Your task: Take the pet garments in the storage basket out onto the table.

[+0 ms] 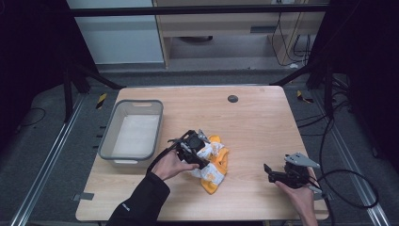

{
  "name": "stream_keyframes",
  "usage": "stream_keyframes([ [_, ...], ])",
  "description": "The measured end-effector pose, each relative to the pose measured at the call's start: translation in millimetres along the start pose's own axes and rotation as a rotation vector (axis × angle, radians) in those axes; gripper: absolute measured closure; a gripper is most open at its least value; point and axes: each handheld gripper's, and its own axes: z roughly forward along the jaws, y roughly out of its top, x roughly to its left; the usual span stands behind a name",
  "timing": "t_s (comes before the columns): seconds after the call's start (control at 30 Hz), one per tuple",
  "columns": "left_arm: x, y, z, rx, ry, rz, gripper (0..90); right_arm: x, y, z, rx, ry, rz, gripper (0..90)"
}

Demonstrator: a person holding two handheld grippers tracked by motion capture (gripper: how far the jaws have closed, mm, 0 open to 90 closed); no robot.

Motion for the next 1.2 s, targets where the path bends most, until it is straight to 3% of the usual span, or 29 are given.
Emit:
stream_keyframes([
  [0.4, 2.1, -9.8, -26.1, -0.09, 0.042, -0.007, 22.6, 0.6, 0.0, -0.1, 0.004, 0.001, 0.007, 7.1],
  [0.63, -1.3, -22.2, -42.4, -0.194, 0.086, -0.011, 19.8, 0.1, -0.1, 0.1, -0.002, -0.001, -0.001, 6.9],
  [0.93, -3.5, -47.1, -56.2, -0.305, 0.132, -0.026, 19.4, 0.0, -0.4, 0.0, -0.004, -0.002, 0.003, 6.8],
  [1.2, -1.2, -75.8, -62.5, -0.39, 0.152, -0.078, 19.7, 0.3, -0.7, -0.4, 0.0, -0.003, 0.01, 6.7],
])
